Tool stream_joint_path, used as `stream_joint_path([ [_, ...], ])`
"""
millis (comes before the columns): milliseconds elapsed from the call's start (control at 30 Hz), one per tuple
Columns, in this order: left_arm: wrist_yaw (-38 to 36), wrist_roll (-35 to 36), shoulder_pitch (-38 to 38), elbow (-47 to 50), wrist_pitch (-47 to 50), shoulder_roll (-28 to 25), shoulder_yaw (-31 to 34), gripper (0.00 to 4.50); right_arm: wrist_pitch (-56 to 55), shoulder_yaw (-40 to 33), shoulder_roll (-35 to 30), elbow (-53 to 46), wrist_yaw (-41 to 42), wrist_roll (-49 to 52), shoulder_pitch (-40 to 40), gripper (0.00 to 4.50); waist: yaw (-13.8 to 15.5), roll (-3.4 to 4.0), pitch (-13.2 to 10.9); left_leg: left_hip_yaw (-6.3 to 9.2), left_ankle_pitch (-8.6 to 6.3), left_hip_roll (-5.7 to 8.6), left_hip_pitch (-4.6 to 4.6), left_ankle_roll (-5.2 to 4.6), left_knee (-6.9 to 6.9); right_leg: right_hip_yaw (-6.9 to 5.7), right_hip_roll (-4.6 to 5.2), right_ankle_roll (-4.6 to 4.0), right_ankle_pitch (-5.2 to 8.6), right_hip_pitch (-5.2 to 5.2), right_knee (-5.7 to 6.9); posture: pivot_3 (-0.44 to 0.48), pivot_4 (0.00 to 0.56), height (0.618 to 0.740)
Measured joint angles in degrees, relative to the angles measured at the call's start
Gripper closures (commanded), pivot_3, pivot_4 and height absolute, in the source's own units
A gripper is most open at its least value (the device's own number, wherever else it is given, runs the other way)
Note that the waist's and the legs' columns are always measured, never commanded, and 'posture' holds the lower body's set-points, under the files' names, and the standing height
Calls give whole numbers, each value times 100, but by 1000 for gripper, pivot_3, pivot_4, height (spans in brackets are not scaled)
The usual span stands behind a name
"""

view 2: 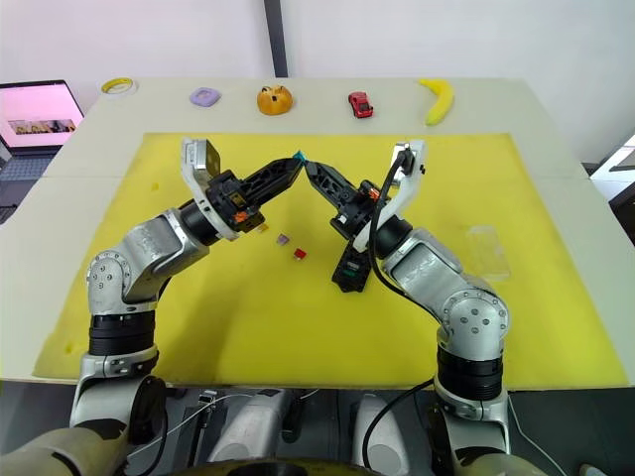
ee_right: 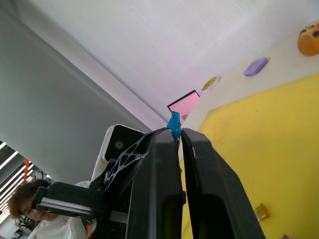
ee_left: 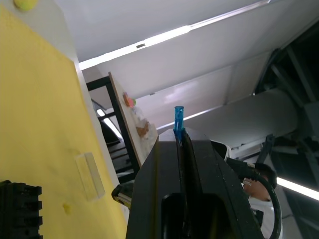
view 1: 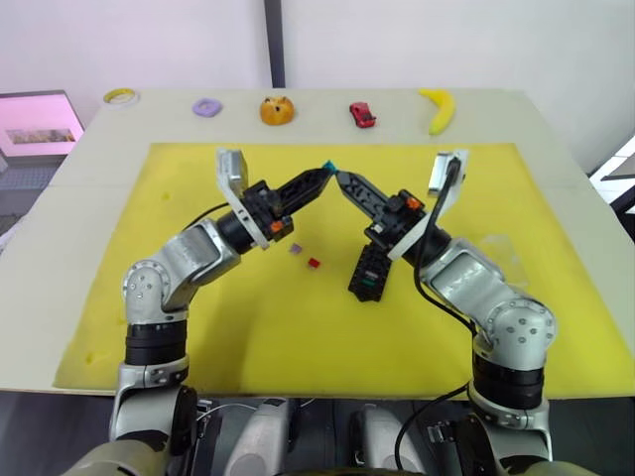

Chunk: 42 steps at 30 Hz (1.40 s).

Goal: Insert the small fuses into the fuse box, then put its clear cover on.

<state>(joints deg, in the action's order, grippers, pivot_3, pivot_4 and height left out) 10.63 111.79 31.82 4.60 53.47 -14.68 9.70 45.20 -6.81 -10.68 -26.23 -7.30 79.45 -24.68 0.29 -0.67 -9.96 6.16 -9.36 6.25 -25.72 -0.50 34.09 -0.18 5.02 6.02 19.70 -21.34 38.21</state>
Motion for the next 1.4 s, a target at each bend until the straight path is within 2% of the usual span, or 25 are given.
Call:
stream_joint_path([
  [1400,-46,21,-50,80,-45,-42,-104,4500,-96,85,-151,0,117,2,-8,4125,-6,0,0,-1,1,0,1,1,4,0,-1,1,0,9,6,0,150,735],
])
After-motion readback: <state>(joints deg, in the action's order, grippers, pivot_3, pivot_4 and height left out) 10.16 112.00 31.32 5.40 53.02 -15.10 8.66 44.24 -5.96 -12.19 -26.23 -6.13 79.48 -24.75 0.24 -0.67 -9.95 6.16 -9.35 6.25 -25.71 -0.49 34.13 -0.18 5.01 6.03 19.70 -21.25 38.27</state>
